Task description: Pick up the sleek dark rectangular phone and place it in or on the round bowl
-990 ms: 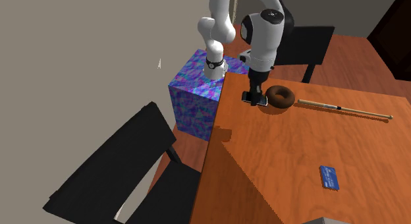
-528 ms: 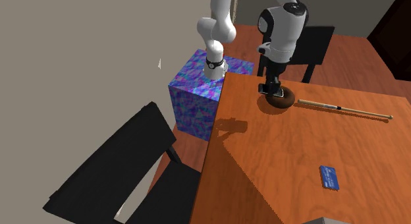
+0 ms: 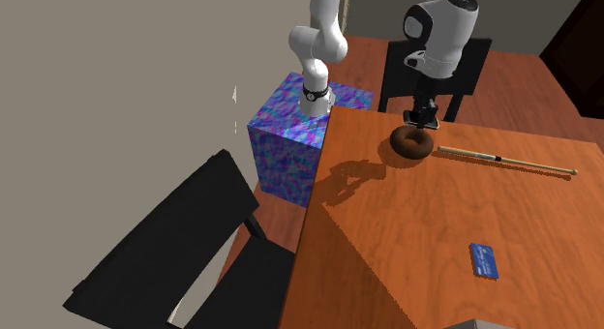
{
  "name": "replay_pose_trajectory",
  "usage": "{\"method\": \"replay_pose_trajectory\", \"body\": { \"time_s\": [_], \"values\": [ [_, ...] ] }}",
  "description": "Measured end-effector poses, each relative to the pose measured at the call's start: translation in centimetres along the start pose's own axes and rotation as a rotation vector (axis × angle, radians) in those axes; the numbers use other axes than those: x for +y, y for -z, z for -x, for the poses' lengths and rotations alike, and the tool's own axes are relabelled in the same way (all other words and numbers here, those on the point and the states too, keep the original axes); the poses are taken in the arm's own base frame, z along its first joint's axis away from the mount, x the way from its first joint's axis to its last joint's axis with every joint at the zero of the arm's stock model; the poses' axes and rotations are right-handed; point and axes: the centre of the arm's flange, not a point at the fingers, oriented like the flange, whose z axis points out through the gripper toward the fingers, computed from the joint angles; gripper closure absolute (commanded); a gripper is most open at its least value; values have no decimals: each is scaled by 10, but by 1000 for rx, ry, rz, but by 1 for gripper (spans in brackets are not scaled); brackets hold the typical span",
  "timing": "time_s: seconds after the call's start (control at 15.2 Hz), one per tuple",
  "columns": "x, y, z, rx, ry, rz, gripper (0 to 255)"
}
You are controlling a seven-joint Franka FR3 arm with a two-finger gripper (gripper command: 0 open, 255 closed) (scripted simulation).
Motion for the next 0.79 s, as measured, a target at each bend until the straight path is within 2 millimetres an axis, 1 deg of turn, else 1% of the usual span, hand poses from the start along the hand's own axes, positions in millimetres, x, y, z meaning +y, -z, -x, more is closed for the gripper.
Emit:
{"method": "replay_pose_trajectory", "body": {
  "time_s": [0.13, 0.79],
  "values": [
    [4, -8, 6, 0, -1, 0, 255],
    [8, -60, 5, 0, -2, 1, 255]
  ]
}}
